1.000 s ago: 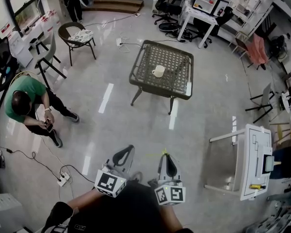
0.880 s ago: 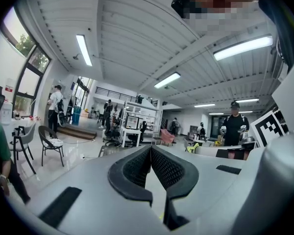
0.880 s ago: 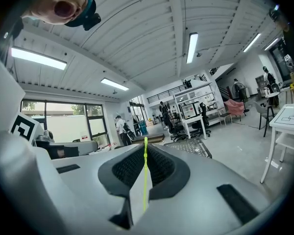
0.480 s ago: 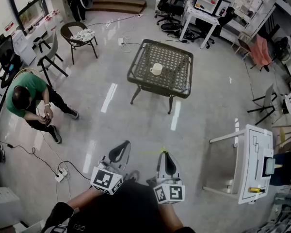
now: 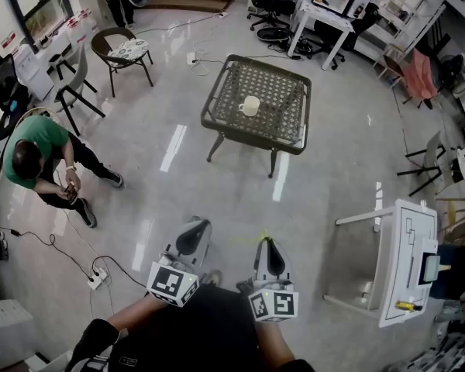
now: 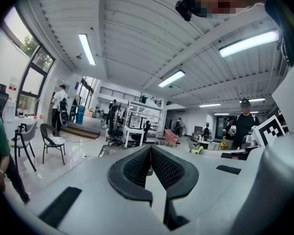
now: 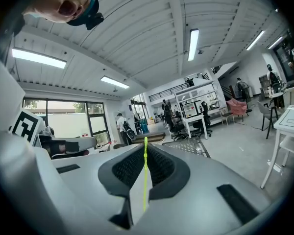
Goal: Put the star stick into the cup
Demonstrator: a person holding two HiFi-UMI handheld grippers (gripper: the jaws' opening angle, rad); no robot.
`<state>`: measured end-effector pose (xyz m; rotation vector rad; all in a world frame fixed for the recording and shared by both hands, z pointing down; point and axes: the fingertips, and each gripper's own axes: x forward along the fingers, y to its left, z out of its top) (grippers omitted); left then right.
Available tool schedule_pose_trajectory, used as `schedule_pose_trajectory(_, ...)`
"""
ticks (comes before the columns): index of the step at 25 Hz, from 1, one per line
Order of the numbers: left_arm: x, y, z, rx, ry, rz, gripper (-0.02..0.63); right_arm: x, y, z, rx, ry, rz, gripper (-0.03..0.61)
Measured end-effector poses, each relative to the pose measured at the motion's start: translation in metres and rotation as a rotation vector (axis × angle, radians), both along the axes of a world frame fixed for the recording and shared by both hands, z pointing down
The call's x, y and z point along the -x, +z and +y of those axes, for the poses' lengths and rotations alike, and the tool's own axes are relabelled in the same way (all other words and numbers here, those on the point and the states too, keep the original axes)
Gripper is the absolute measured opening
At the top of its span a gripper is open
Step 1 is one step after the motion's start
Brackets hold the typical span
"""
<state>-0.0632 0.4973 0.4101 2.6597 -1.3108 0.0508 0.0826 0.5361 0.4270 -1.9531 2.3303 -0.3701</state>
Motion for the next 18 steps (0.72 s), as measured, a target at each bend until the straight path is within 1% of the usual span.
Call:
schedule_pose_trajectory(5, 0.007, 0.0, -0.054, 0.005, 0.007, 0.007, 0.017, 0.009, 0.002, -0.051, 0.011, 0.0, 0.001, 0.02)
schedule_pose_trajectory(9, 0.023, -0.002, -0.105, 0.008, 0.005, 0.015, 0.017, 0.022, 0.0, -0.101, 0.013, 0.008, 0.0, 0.02)
schedule_pose_trajectory(13, 0.037, -0.007, -0.151, -0.002, 0.013, 0.012, 0.017, 0.034, -0.006, -0.147, 0.007, 0.021, -0.002, 0.02)
schedule_pose_trajectory(18, 0.051, -0.01, -0.197, 0.013, 0.035, 0.016, 0.017, 0.048, -0.018, -0.2, -0.009, 0.043, -0.002, 0.02)
